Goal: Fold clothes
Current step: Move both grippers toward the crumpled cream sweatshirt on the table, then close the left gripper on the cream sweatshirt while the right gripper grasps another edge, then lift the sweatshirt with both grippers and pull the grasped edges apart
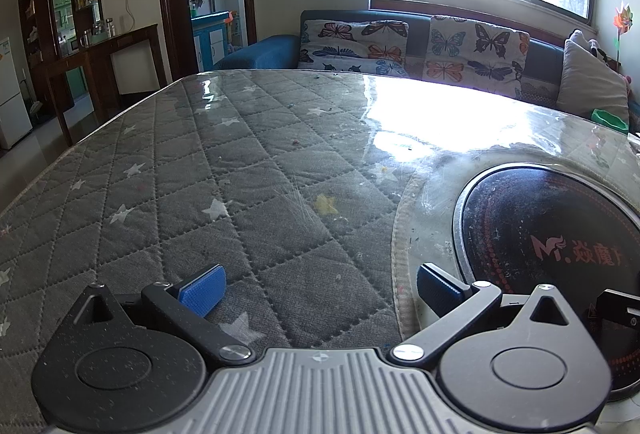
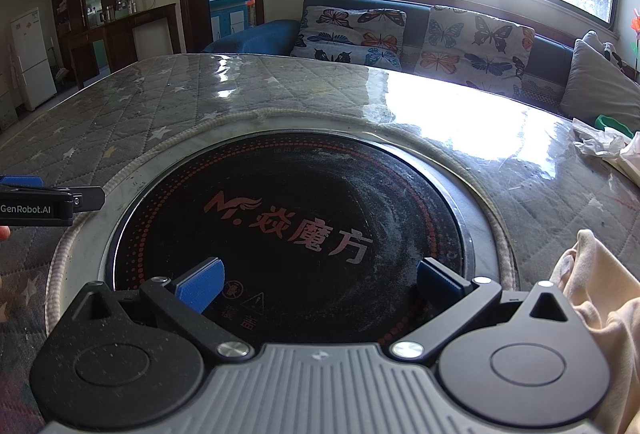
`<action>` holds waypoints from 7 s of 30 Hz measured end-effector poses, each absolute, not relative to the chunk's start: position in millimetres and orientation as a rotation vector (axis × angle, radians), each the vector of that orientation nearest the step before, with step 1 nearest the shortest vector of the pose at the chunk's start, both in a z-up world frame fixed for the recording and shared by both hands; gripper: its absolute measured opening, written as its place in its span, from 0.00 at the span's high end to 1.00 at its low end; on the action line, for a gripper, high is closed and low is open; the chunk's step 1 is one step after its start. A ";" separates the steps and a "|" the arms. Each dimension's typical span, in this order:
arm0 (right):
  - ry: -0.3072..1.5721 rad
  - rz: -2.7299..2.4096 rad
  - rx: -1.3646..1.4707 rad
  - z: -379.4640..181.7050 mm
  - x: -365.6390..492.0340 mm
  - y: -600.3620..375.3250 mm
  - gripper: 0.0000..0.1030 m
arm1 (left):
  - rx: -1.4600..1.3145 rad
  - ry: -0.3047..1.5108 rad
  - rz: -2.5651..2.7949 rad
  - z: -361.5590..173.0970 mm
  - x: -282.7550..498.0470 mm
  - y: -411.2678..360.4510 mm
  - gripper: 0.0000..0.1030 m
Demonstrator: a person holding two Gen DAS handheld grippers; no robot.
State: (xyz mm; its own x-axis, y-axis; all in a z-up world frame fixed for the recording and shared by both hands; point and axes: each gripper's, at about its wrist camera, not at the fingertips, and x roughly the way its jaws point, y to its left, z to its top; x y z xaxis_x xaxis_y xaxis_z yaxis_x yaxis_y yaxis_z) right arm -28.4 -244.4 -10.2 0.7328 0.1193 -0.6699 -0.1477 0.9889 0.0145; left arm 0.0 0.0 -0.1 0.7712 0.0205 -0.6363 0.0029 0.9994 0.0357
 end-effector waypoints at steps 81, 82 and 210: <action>0.555 -0.213 0.097 65.0 -246.2 -403.1 0.08 | 0.250 0.744 -0.700 43.5 -116.0 -249.2 0.00; 0.554 -0.220 0.100 65.0 -246.7 -405.5 0.09 | 0.253 0.742 -0.709 43.7 -116.1 -252.9 0.00; 0.746 0.035 0.213 72.7 -201.5 -416.2 0.72 | -0.043 0.867 -0.225 35.6 -109.4 63.9 0.55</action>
State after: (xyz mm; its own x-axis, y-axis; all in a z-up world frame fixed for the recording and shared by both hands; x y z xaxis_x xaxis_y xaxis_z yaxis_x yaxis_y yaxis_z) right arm -201.5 -416.2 72.7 0.7349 0.1070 -0.6697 0.0443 0.9778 0.2049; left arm -109.4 63.9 35.6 0.6253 -0.2131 -0.7508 0.1782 0.9756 -0.1284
